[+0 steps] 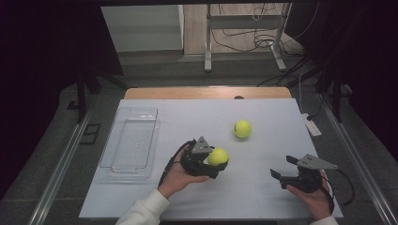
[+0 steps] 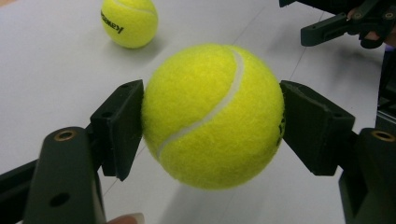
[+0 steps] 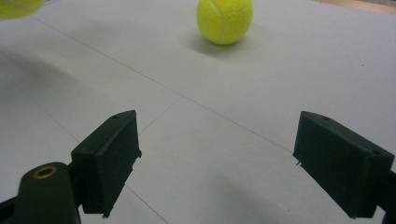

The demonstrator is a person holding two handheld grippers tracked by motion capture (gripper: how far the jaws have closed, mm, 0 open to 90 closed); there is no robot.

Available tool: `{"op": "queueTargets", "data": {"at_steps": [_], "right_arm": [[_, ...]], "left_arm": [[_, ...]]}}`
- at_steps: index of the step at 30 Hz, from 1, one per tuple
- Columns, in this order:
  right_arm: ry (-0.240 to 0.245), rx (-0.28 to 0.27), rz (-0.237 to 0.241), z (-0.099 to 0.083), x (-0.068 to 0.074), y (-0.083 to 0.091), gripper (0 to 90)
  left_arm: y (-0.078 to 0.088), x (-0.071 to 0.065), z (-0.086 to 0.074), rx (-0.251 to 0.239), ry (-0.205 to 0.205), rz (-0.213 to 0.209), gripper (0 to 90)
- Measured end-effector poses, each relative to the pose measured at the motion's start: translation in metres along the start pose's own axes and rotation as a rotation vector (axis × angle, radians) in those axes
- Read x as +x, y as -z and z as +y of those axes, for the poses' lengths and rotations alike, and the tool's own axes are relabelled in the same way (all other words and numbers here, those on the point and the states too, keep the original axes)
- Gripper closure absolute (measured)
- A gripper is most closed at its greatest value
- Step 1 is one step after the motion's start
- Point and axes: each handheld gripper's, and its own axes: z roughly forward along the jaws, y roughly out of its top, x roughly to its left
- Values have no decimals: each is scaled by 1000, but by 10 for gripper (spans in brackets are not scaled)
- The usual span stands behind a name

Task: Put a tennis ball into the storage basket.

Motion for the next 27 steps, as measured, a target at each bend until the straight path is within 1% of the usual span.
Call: {"op": "queueTargets", "data": {"at_steps": [27], "right_arm": [[1, -1, -1, 0, 0, 0, 147]], "left_arm": [[20, 7, 5, -54, 10, 33, 270]]}}
